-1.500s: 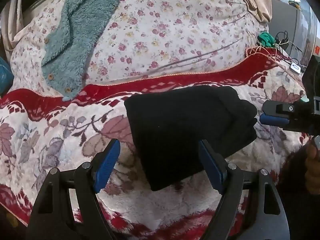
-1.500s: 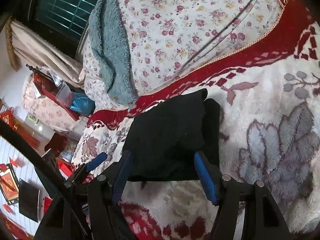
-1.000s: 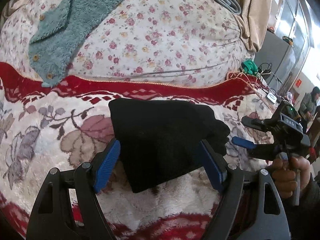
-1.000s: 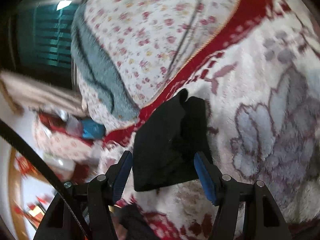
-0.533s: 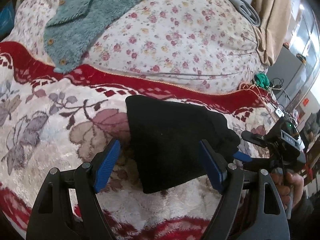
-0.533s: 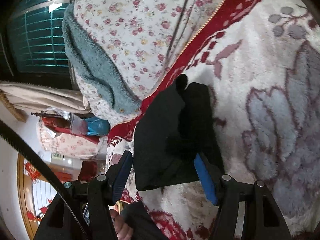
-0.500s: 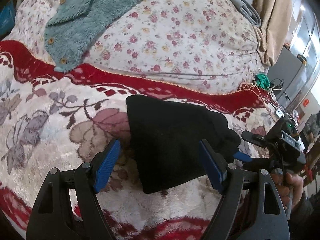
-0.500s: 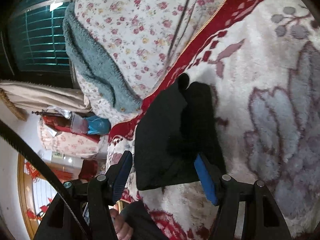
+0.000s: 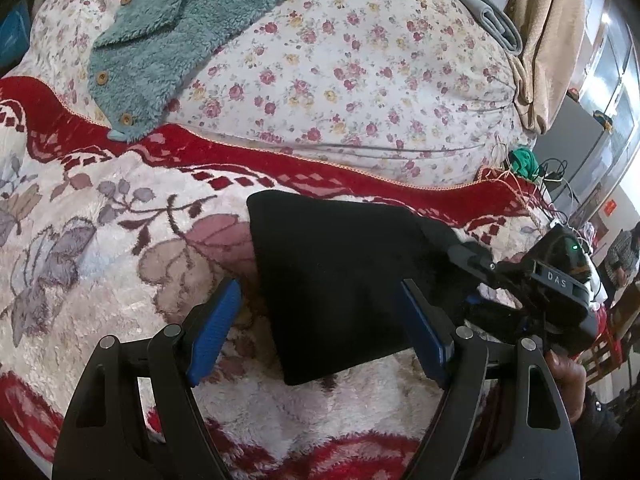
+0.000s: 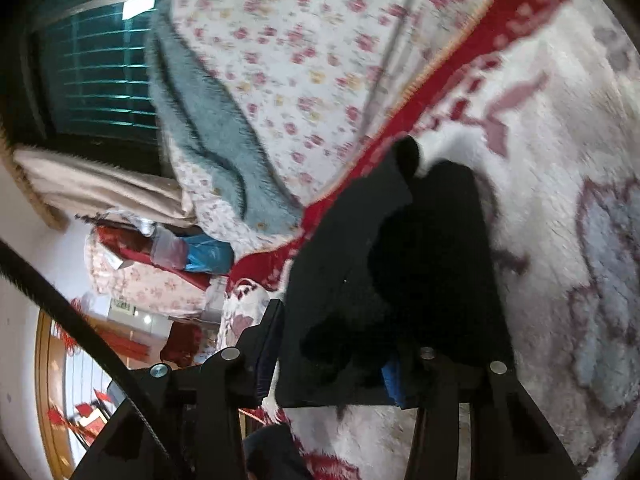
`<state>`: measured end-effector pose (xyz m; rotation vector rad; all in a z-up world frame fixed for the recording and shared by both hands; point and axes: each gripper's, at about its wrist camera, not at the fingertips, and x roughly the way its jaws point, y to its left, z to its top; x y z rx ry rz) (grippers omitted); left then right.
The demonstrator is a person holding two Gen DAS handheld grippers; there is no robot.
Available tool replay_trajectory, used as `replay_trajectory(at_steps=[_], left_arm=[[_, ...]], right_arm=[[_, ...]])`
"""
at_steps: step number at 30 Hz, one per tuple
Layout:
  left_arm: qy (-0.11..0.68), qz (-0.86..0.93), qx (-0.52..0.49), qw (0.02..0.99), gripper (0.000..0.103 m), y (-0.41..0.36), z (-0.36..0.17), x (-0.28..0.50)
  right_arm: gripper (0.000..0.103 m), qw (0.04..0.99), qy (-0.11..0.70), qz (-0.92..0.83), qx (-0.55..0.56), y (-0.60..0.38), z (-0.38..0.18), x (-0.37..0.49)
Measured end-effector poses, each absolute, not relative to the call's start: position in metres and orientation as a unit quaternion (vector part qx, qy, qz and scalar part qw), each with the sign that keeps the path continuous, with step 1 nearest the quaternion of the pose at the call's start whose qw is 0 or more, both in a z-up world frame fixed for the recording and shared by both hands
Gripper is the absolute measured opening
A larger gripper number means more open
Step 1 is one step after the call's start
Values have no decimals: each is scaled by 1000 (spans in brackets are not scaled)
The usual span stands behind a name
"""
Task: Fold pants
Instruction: 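Grasp the black pants edge with the left gripper while the right gripper grasps beside it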
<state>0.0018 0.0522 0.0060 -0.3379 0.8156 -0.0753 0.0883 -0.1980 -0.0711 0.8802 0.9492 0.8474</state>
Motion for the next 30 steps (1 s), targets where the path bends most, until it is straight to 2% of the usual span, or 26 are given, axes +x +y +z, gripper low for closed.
replay_trajectory(at_steps=[5, 7, 21, 30], left_arm=[[397, -34, -161, 903, 80, 53, 5, 3], [399, -33, -161, 902, 80, 53, 5, 3], [422, 3, -141, 896, 80, 54, 1, 9], [411, 4, -123, 903, 80, 50, 2, 18]], right_arm=[[24, 733, 476, 341, 346, -184, -81, 94], [27, 731, 474, 341, 353, -185, -81, 95], [27, 733, 457, 349, 364, -186, -91, 90], [23, 764, 447, 336, 321, -179, -82, 88]])
